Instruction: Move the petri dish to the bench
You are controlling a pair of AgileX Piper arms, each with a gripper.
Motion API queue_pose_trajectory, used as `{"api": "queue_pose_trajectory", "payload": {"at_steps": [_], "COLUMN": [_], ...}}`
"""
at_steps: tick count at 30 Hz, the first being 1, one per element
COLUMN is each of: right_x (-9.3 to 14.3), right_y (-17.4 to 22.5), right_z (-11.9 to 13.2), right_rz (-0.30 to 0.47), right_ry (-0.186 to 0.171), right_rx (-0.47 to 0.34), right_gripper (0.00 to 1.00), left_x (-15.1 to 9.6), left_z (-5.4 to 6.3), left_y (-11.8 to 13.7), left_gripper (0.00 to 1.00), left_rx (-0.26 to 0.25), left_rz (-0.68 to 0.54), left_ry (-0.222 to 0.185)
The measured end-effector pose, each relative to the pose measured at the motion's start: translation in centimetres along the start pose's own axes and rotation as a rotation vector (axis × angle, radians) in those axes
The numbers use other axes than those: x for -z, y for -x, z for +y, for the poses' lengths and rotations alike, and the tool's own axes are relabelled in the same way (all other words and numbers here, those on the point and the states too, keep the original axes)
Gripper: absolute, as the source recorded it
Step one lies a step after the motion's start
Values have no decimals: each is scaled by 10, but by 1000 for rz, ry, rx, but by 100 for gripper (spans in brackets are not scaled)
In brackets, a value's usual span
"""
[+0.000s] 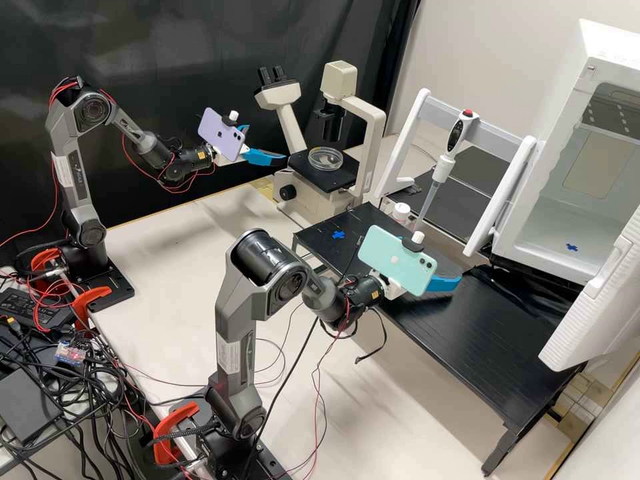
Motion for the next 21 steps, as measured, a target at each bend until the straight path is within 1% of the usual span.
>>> {"api": "queue_pose_trajectory", "payload": {"at_steps": [6,9,11,14,16,17,19,21], "right_x": [0,2,8,24,37,45,62,84], "right_y": [0,5,13,28,37,44,54,67], "right_z": [0,-4,-8,-15,-23,-28,-37,-50], "right_rz": [0,-5,5,52,88,112,161,234], "right_ry": [0,-17,-27,-20,-5,10,21,42], "right_rx": [0,4,10,24,42,51,69,93], "right_gripper": [100,100,100,100,100,100,100,100], "left_x": [0,0,0,0,0,0,0,0], "left_z": [0,0,0,0,0,0,0,0], "left_y": [0,0,0,0,0,0,0,0], "left_gripper": [100,100,100,100,100,100,100,100], "left_rx": [0,0,0,0,0,0,0,0], "left_rz": [0,0,0,0,0,0,0,0], "left_ry": [0,0,0,0,0,0,0,0]}}
